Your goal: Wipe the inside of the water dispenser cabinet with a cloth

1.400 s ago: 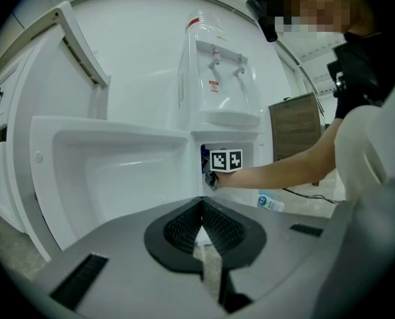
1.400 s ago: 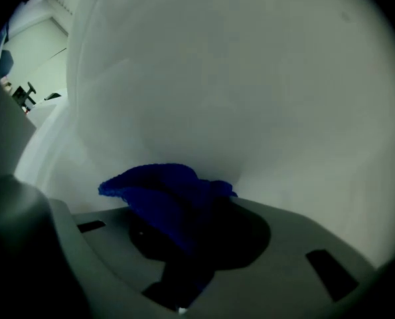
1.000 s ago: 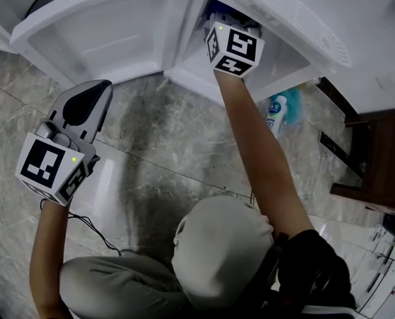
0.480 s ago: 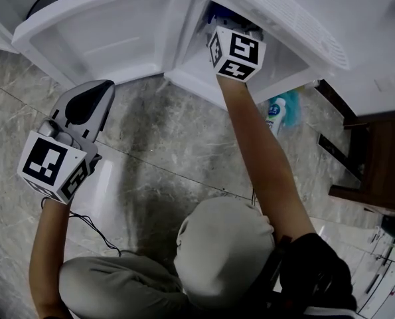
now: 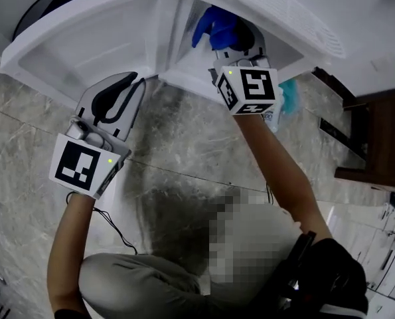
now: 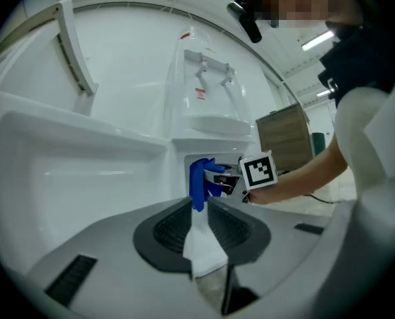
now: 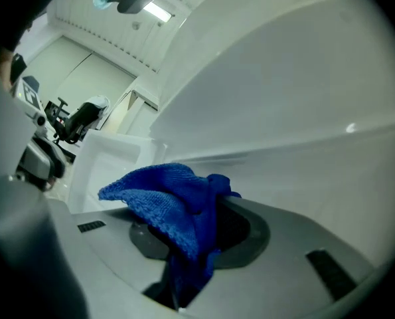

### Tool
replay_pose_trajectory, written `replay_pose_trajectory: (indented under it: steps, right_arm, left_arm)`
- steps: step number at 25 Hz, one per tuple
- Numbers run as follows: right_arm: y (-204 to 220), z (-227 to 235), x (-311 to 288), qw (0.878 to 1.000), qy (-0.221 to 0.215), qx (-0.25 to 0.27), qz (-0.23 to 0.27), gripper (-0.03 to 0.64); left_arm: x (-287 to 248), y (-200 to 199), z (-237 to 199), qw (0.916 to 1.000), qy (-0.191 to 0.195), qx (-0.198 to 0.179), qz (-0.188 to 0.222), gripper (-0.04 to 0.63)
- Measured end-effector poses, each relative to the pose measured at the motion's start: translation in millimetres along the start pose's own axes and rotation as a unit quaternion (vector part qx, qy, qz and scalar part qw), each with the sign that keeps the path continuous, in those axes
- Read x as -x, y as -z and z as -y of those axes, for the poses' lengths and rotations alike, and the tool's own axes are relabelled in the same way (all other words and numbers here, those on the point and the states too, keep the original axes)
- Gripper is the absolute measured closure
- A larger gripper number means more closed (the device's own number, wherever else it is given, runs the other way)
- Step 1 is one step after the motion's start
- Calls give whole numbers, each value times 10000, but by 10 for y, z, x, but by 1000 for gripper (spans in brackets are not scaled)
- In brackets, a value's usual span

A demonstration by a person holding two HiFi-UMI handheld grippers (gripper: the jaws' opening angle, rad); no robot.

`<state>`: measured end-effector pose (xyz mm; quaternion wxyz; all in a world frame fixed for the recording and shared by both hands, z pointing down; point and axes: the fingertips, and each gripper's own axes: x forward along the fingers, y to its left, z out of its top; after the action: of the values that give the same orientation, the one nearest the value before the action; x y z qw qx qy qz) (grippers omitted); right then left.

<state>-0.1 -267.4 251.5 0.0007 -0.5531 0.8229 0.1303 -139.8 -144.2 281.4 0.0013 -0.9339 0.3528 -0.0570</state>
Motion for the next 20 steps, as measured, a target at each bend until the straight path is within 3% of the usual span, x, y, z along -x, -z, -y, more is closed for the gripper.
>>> replay_pose_trajectory:
  steps: [2,5,8,11,14,17,20]
  right_arm:
    - [-4,-33,156,9993,-266,-228,-156,531]
    - [-45,-110,402,9959,-698,-344,-455,531]
    - [-146,-210,616,9896,-1097,-621,-687,531]
    - [-300,-327,809,9760,-1599,-1222,-830,531]
    - [-396,-322,962,9640,-1867,-1647,-929,529]
    - [-385,-277,1057,9514,-2015,-2077,-1052,531]
    - [-366,-305,1038,9404,-2148,-2383,-1123,531]
  left_arm:
    - [-191,-3,131,9991,278,-307,35,439]
    - [-476,-43,294,9953,639,-720,86,356]
    - [-714,-137,472,9877,911,-1244,244,316]
    - [-909,-283,713,9770,1226,-1680,480,311]
    - [-1082,-397,942,9599,1393,-2352,623,293]
    - [-1176,-446,1154,9426,1275,-2972,830,293]
    - [-1210,-469,1135,9297,1086,-3444,726,309]
